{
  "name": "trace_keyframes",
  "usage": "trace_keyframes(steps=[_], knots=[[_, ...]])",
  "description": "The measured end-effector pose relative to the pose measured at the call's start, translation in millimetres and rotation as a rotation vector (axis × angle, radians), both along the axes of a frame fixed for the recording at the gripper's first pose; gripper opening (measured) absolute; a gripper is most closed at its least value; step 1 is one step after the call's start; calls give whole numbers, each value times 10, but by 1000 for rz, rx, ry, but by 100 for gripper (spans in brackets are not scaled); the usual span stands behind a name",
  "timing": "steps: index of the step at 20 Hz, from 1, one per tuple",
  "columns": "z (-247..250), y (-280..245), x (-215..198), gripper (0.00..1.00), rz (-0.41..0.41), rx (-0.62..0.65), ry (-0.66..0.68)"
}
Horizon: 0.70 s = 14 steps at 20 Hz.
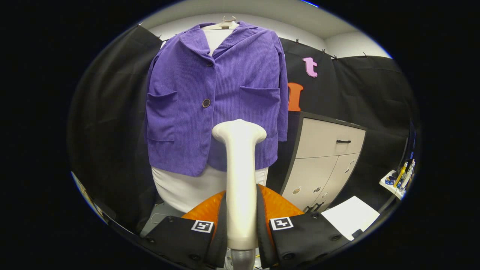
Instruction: Iron the clothes twice with a garment steamer, once on the left side and once on the right side.
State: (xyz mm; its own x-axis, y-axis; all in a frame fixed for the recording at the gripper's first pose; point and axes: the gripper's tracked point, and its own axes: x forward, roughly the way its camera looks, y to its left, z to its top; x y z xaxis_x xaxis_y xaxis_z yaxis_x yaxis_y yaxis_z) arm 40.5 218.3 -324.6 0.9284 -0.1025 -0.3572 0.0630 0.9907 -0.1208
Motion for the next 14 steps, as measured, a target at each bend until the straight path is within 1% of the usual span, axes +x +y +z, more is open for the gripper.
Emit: trace_keyframes(steps=[3, 6, 8, 11, 14], knots=[[345, 27, 5, 42, -27, 9, -51], [767, 47, 68, 42, -67, -21, -100], [1087, 124, 133, 42, -79, 9, -138], [1601, 278, 307, 42, -63, 35, -213], [2129, 465, 496, 41, -28, 54, -295]])
